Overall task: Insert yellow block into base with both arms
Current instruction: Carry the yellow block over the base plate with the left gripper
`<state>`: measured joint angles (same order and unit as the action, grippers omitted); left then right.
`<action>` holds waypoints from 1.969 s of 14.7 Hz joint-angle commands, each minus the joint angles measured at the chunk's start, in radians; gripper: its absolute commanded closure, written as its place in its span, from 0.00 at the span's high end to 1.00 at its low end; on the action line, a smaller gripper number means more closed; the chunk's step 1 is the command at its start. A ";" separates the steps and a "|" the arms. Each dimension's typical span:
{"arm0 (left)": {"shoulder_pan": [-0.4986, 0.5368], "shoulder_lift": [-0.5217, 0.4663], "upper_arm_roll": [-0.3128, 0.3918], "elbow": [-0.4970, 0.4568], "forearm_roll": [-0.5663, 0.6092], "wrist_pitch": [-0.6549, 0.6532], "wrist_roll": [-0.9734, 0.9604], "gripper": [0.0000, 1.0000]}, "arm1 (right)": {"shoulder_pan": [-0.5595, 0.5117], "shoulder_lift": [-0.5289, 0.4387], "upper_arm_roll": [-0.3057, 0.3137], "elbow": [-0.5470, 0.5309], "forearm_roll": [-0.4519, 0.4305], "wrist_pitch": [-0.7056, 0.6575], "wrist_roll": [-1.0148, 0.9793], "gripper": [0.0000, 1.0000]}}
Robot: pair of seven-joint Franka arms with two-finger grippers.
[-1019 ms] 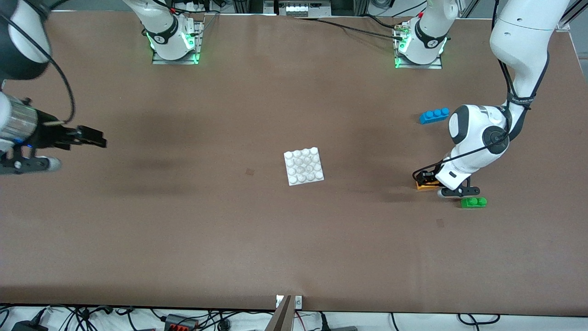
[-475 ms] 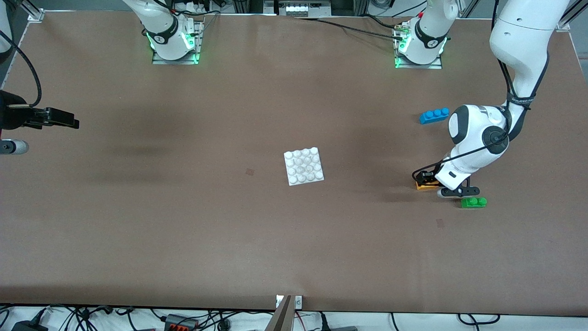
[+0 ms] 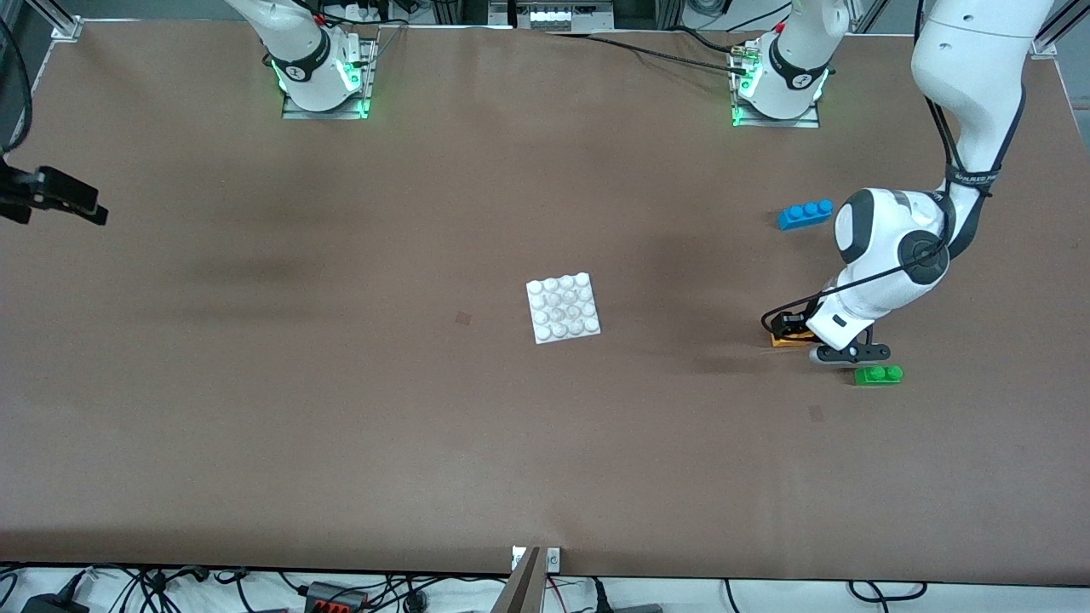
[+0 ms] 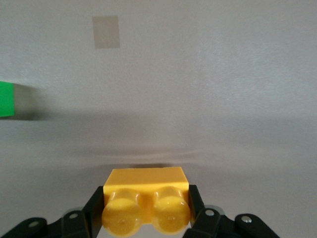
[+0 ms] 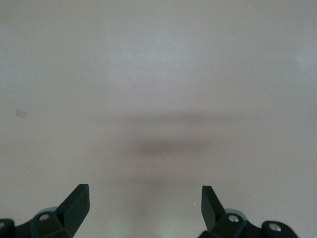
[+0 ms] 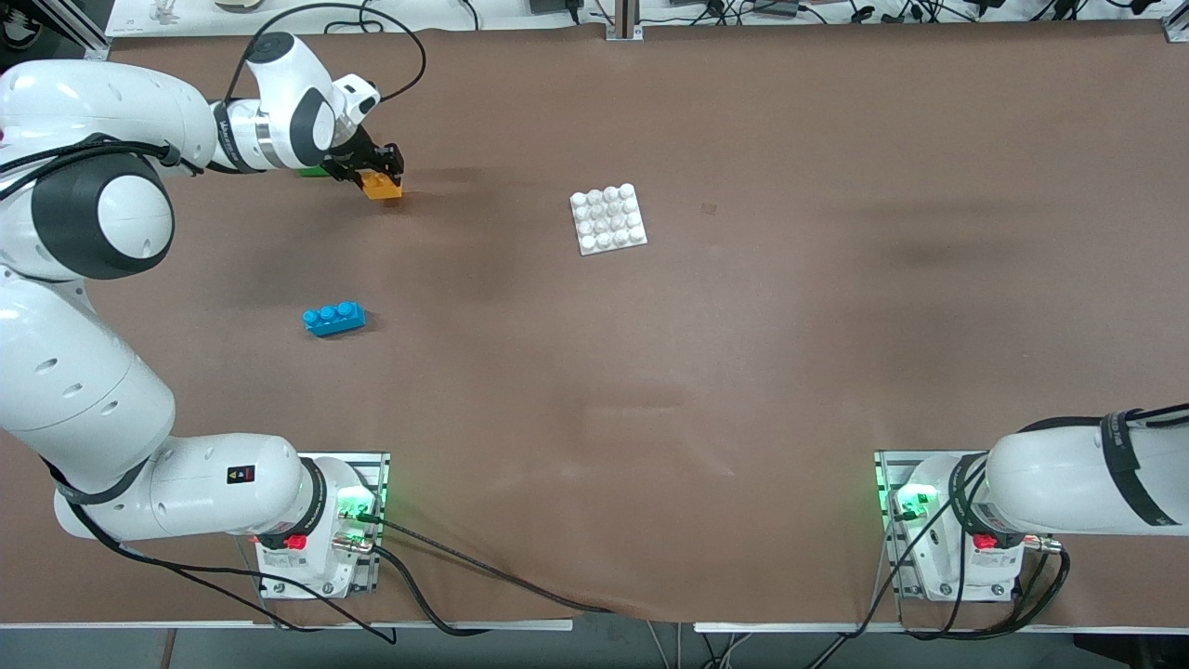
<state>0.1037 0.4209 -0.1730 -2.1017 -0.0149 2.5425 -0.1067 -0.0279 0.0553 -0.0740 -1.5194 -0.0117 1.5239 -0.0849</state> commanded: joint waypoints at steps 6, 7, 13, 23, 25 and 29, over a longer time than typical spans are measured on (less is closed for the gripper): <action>0.004 -0.108 -0.178 0.075 0.013 -0.246 -0.055 0.66 | -0.006 -0.089 -0.032 -0.128 0.027 0.046 0.000 1.00; -0.002 -0.102 -0.210 0.107 0.013 -0.266 -0.109 0.65 | -0.015 -0.084 -0.014 -0.117 0.027 0.030 0.001 1.00; -0.091 -0.009 -0.353 0.244 0.012 -0.326 -0.414 0.63 | -0.013 -0.084 -0.010 -0.114 0.027 0.027 0.001 1.00; -0.427 0.168 -0.211 0.399 0.021 -0.196 -0.775 0.63 | -0.014 -0.080 -0.012 -0.113 0.026 0.030 0.001 1.00; -0.513 0.200 -0.146 0.443 0.021 -0.186 -0.810 0.63 | -0.009 -0.078 -0.009 -0.113 0.026 0.033 0.001 1.00; -0.562 0.252 -0.108 0.506 0.024 -0.186 -0.817 0.64 | -0.006 -0.078 -0.006 -0.113 0.024 0.035 0.001 1.00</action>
<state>-0.4169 0.6312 -0.3215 -1.6641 -0.0150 2.3649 -0.9028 -0.0283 -0.0104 -0.0892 -1.6217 -0.0004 1.5581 -0.0847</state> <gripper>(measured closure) 0.308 0.000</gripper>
